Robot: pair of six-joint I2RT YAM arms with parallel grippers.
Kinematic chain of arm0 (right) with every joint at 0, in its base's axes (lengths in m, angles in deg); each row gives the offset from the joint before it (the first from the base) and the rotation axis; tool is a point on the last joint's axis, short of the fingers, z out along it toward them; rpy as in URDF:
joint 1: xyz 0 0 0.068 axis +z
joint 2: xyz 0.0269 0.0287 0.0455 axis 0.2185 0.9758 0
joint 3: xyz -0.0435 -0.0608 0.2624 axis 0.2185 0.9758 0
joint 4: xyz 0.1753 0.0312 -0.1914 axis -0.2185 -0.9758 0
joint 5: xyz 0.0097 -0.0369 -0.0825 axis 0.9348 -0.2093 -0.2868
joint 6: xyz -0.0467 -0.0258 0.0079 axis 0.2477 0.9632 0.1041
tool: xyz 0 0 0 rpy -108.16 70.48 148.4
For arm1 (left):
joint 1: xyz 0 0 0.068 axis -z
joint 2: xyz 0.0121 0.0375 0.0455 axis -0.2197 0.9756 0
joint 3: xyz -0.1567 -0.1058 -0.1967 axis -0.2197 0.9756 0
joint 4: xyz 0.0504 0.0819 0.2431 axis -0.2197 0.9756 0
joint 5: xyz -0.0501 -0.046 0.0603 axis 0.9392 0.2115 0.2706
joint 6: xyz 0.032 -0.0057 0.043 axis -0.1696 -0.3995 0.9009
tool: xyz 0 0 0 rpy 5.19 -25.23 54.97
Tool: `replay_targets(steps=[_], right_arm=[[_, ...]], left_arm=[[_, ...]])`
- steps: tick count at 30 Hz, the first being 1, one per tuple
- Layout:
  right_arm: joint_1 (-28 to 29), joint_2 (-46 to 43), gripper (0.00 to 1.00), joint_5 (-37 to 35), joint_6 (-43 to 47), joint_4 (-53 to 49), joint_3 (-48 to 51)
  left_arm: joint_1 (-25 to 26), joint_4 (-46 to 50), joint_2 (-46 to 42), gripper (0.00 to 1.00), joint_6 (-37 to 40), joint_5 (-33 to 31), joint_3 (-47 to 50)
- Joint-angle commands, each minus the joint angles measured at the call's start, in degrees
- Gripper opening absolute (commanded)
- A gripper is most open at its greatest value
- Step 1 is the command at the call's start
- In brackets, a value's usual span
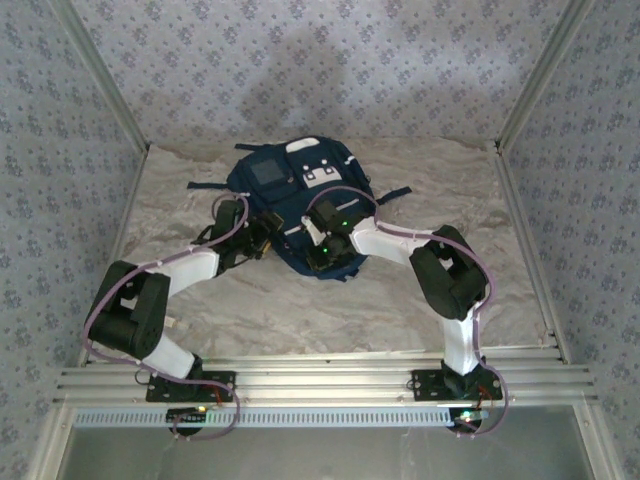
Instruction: Pack the student bag
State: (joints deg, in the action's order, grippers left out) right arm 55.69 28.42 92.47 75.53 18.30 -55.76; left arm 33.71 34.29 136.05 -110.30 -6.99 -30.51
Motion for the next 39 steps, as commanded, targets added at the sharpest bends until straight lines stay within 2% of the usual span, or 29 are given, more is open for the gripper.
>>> replay_targets(steps=[1,5,10,15,23,29,33,34,35,39], right_arm=[[0.6,3.6,0.13,-2.5,-0.1,-5.9,3.5],[0.6,3.3,0.13,-2.4,-0.5,-5.4,3.3],[0.8,3.6,0.13,-2.0,-0.4,-5.8,2.5],[0.7,3.5,0.13,-1.5,-1.1,-5.3,2.8],[1.0,3.7,0.13,-1.2,-1.3,-5.4,2.2],[1.0,4.0,0.13,-1.1,-1.3,-5.6,1.6],[1.0,4.5,0.13,-1.0,-1.1,-5.7,0.9],[1.0,4.6,0.13,-1.0,-1.1,-5.9,0.7],[1.0,4.6,0.13,-1.2,-1.0,-6.1,0.6],[1.1,4.1,0.13,-1.9,-0.9,-6.2,1.0]], left_arm=[[-0.2,3.1,-2.7,0.66,4.1,-1.9,-3.8],[-0.3,8.1,-3.5,0.67,7.3,-4.1,-5.4],[-0.5,4.7,-0.8,0.66,6.3,-0.5,-6.6],[-0.2,8.1,1.7,0.67,9.2,-0.4,-10.4],[0.6,9.6,8.4,0.67,9.1,-1.0,-11.3],[1.9,13.7,9.7,0.68,11.5,-4.2,-13.1],[2.5,11.7,14.0,0.66,10.7,-1.6,-14.9],[2.5,11.0,15.2,0.64,10.2,-0.6,-15.3],[2.7,9.8,16.5,0.58,9.8,0.8,-15.6],[2.9,6.2,19.0,0.20,8.3,3.6,-15.9]])
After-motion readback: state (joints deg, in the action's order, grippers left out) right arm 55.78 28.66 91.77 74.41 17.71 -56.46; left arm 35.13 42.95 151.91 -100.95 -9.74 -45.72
